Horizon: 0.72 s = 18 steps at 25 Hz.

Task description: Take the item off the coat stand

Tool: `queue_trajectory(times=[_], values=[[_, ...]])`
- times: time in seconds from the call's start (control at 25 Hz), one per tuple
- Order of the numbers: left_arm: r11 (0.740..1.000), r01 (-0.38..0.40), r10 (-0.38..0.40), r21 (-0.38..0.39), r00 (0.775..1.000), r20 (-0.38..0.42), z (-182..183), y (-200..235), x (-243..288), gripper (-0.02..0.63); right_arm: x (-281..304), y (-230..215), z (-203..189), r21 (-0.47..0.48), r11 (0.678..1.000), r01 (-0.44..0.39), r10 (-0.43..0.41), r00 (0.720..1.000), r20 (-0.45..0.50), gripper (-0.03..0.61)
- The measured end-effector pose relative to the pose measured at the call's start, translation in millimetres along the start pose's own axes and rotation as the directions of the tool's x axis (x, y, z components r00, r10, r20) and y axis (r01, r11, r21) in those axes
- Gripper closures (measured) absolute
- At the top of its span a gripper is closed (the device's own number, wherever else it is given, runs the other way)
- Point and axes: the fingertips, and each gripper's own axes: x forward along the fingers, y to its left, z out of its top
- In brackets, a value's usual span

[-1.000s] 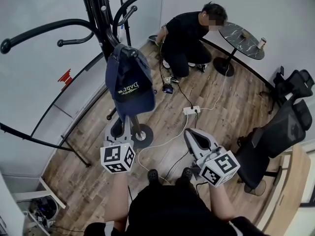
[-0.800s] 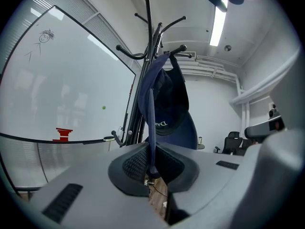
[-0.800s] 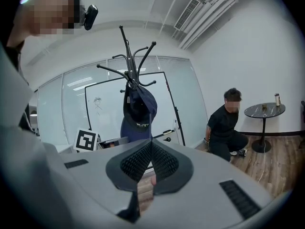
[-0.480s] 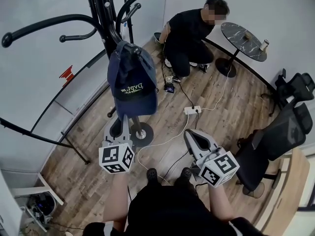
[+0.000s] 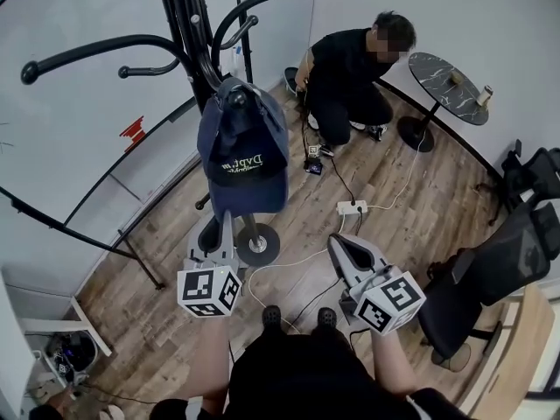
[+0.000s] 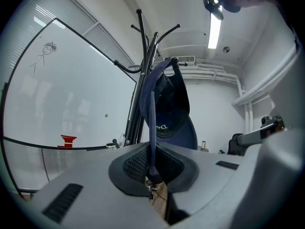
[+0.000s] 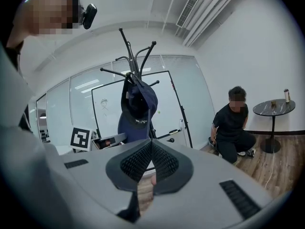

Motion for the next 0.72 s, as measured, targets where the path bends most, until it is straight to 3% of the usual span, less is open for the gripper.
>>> queue_trajectory(times=[0.72], values=[[0.986,-0.164,0.164,0.003,0.986,0.023,6.9,-48.7,-43.3,0.583,-17.0,-21.4,16.3,-0.014,0.977,-0.213,0.213,0.977,0.001,0.549]])
